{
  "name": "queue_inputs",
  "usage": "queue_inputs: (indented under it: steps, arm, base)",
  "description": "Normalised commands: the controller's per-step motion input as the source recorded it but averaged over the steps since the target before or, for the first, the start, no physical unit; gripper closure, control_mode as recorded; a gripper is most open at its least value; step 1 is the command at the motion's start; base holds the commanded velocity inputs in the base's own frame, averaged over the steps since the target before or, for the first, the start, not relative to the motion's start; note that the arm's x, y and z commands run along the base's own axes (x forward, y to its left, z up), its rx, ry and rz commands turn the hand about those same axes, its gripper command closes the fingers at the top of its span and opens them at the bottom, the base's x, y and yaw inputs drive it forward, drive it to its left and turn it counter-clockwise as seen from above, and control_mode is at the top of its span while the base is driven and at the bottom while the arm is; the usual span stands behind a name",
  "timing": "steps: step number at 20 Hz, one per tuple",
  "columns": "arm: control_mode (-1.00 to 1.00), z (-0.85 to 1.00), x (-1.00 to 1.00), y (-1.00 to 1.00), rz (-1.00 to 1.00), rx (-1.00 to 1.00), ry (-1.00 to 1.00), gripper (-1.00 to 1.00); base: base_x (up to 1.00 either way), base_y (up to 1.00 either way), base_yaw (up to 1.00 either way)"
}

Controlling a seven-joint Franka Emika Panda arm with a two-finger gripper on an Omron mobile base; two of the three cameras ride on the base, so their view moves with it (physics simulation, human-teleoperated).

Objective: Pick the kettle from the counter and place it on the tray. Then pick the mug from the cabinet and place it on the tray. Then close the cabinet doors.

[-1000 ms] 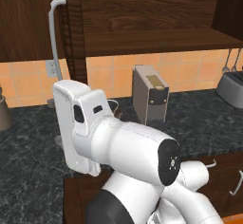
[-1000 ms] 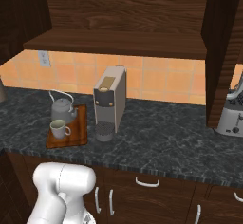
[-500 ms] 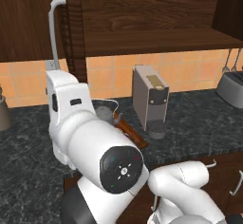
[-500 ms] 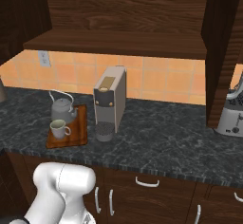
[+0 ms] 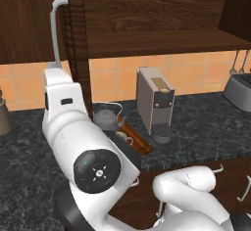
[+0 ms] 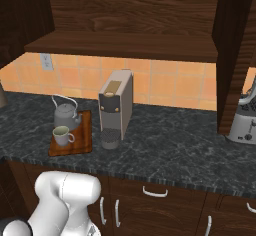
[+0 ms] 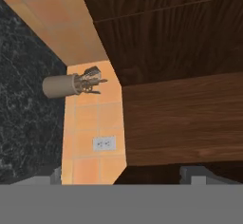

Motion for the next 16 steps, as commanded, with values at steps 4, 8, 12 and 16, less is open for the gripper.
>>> queue_inputs:
  steps: [4,8,12,16]
  arm:
    - [-1.00,-0.01,0.36,0.00,-0.10,0.00,-0.01,-1.00]
    - [-1.00,0.01,0.27,0.04,-0.22,0.00,0.00,-1.00]
    - [-1.00,0.01,0.22,0.00,-0.22,0.00,0.00,-1.00]
    - [-1.00,0.07,0.05,0.00,-0.19,0.00,0.00,-1.00]
  base:
    - [0.00,0.00,0.00]
    - [0.00,0.00,0.00]
    - [0.00,0.00,0.00]
    - [0.00,0.00,0.00]
